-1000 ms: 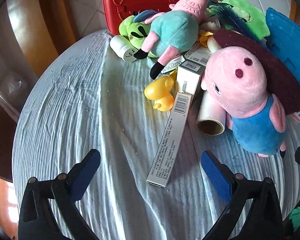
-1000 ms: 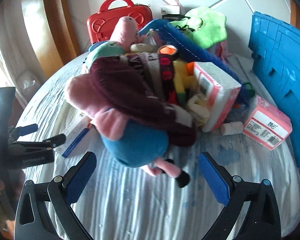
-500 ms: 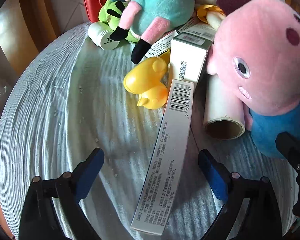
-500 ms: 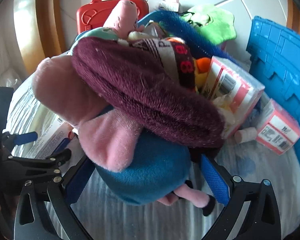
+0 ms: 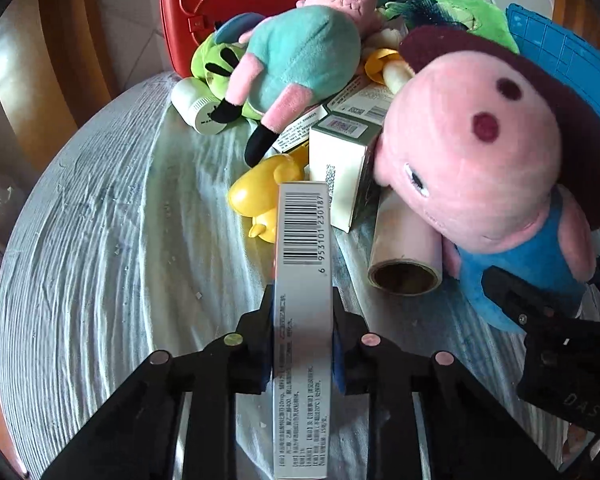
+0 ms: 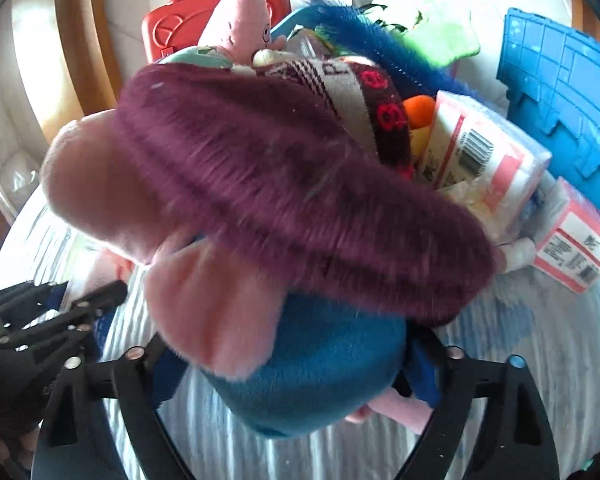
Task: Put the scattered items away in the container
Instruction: 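Grasp the long white box with left gripper while right grasps the blue-pink pig plush, then lift the white box and pig plush and carry both over the crate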
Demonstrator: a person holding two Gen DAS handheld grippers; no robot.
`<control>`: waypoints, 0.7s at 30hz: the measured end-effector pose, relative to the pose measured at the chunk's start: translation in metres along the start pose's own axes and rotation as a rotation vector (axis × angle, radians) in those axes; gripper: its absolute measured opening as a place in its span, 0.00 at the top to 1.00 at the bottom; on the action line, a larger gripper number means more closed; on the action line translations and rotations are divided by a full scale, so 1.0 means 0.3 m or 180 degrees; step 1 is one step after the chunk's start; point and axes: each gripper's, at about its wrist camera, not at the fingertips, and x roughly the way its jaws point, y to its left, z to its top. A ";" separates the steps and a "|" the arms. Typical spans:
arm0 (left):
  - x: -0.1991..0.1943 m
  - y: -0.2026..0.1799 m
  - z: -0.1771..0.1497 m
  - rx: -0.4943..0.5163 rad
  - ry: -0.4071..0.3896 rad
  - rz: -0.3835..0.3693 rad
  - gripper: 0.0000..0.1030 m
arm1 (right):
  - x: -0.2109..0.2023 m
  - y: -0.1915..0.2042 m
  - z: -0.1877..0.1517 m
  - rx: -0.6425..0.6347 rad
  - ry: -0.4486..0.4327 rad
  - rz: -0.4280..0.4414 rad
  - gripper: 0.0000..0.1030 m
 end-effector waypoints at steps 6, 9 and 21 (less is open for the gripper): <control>-0.095 0.009 -0.024 -0.0006 -0.0116 0.0020 0.78 | -0.100 0.014 -0.049 0.0065 -0.0066 0.0080 0.23; -0.174 0.019 -0.036 -0.0074 -0.0200 0.0022 0.78 | -0.161 0.018 -0.072 0.0028 -0.0094 0.0161 0.24; -0.566 -0.055 -0.056 -0.0193 -0.0731 0.0150 0.78 | -0.563 0.005 -0.064 -0.0079 -0.0601 0.0372 0.25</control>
